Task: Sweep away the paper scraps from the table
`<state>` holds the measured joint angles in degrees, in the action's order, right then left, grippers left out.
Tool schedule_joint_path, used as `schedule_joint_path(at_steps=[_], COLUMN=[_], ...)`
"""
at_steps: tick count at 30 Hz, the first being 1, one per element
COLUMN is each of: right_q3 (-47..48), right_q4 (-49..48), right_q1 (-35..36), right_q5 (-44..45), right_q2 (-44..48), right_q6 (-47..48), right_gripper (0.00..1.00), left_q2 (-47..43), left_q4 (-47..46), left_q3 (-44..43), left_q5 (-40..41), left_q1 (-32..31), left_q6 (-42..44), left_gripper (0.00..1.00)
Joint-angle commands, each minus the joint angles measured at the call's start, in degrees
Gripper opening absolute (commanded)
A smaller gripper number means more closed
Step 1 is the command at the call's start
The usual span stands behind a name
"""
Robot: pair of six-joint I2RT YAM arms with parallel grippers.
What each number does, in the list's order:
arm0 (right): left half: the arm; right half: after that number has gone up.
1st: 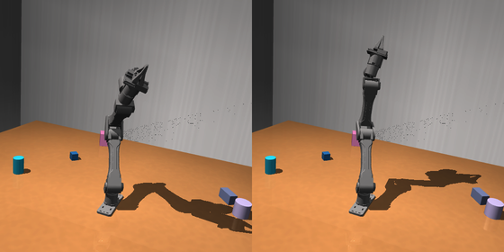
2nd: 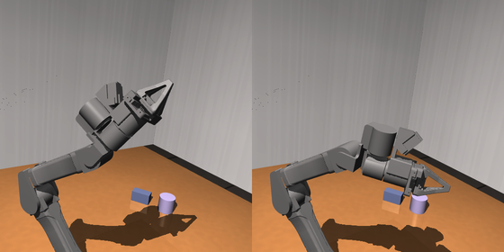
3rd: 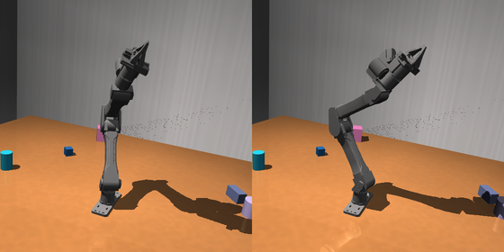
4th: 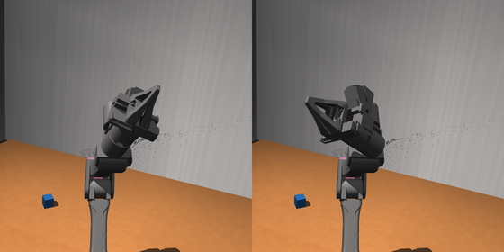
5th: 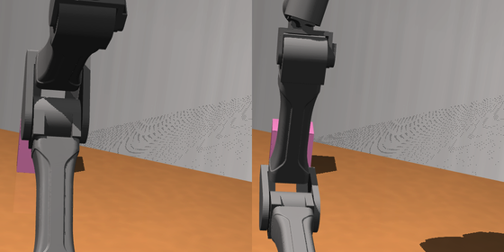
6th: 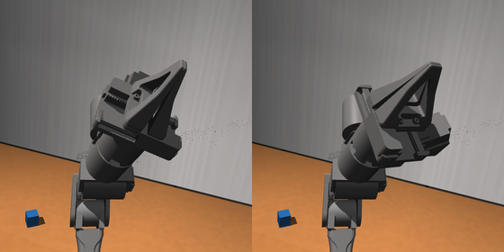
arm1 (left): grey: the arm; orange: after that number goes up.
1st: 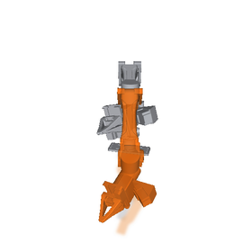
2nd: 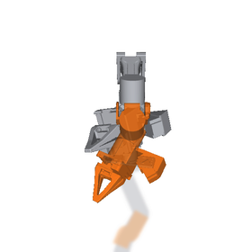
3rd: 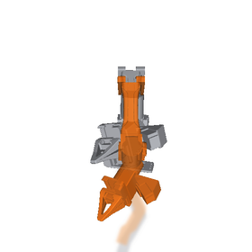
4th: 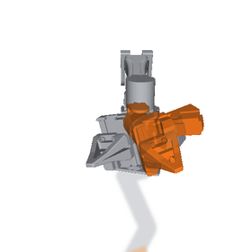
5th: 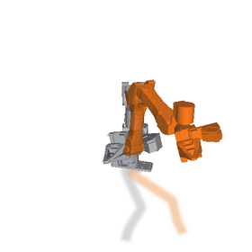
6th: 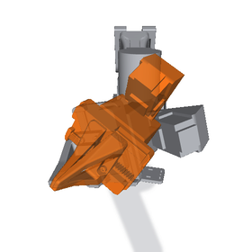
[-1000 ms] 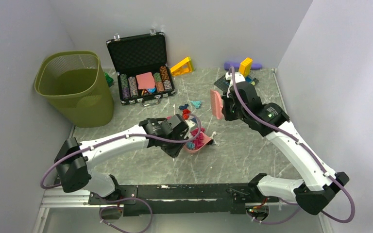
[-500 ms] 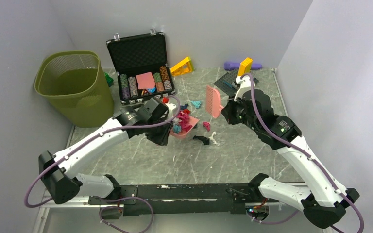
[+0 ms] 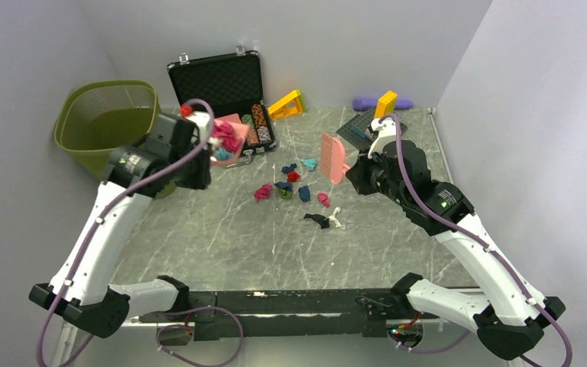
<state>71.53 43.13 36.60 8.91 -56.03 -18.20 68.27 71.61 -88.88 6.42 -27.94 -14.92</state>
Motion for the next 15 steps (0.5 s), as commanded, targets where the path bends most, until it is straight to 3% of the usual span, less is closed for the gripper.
schedule_joint_path(at_steps=[1, 8, 15], right_q3=[1.69, 3.58, 3.95], right_q4=[-4.34, -4.77, -4.81], right_q1=[-0.12, -0.21, -0.28], right_q5=[-2.75, -6.07, -6.61], right_q2=[-0.2, -2.56, -3.48], right_q6=[-0.3, -0.36, 0.07], right_gripper=[0.0, 0.0, 0.0], left_q2=[1.78, 9.48, 12.33], left_q4=[2.73, 3.89, -3.62], left_q3=[-10.15, -24.74, -21.35], left_q5=[1.55, -4.9, -25.73], left_q1=[8.92, 22.41, 41.8], left_q6=[3.92, 3.56, -0.82], left_gripper=[0.0, 0.0, 0.0])
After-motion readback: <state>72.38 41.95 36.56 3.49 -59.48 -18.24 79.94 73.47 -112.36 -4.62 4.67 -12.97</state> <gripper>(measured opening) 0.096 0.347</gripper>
